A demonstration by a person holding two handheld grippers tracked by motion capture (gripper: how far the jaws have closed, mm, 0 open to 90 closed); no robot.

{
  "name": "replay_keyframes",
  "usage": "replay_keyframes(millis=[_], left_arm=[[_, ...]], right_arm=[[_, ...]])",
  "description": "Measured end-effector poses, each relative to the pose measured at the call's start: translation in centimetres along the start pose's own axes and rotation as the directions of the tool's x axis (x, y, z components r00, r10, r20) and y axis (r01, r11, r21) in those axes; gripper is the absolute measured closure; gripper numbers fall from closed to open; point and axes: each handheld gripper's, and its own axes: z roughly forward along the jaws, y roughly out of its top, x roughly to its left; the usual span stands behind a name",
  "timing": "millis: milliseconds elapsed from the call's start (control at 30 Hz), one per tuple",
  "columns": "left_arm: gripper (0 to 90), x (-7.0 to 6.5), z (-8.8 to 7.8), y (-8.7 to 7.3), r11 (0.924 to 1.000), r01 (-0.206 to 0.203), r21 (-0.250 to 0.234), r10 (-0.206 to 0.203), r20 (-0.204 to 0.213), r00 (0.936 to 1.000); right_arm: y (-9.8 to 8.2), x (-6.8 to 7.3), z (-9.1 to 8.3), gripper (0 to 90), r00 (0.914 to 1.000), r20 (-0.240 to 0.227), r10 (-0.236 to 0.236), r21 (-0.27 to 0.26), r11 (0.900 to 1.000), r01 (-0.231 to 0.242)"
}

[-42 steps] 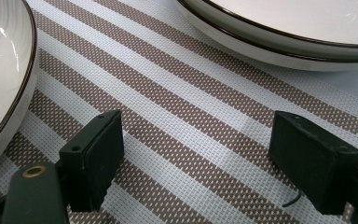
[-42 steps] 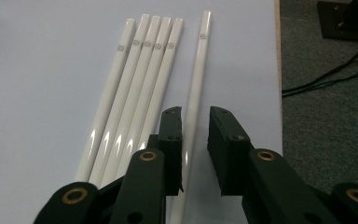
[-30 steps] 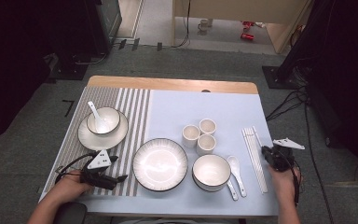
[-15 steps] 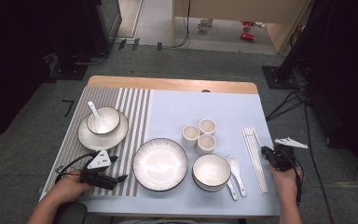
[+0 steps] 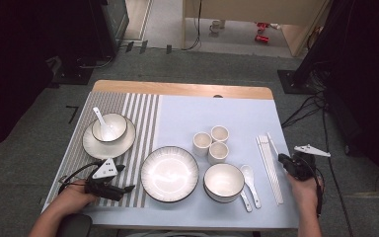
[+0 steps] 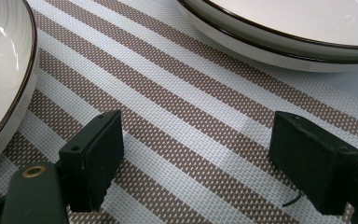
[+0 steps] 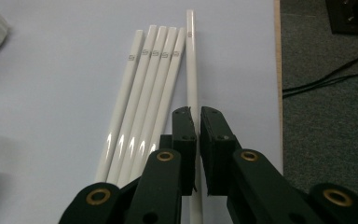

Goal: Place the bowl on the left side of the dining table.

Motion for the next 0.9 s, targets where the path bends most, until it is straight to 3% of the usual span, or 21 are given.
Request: replay_keyframes(millis=[700,900], left_arm=[[17.7,-0.4,0.1,0.1,0.9997,0.025,0.000,-0.025,-0.032,0.9992],[17.4,-0.3,0.1,0.1,0.9991,0.042,-0.006,-0.042,-0.019,0.9989]], right_arm=[[1.6,1.1,0.1,85.3,0.9958,-0.080,-0.044,0.002,0.999,0.044],[2.0,1.5,0.4,85.3,0.9927,-0.104,-0.061,0.010,0.998,0.062]])
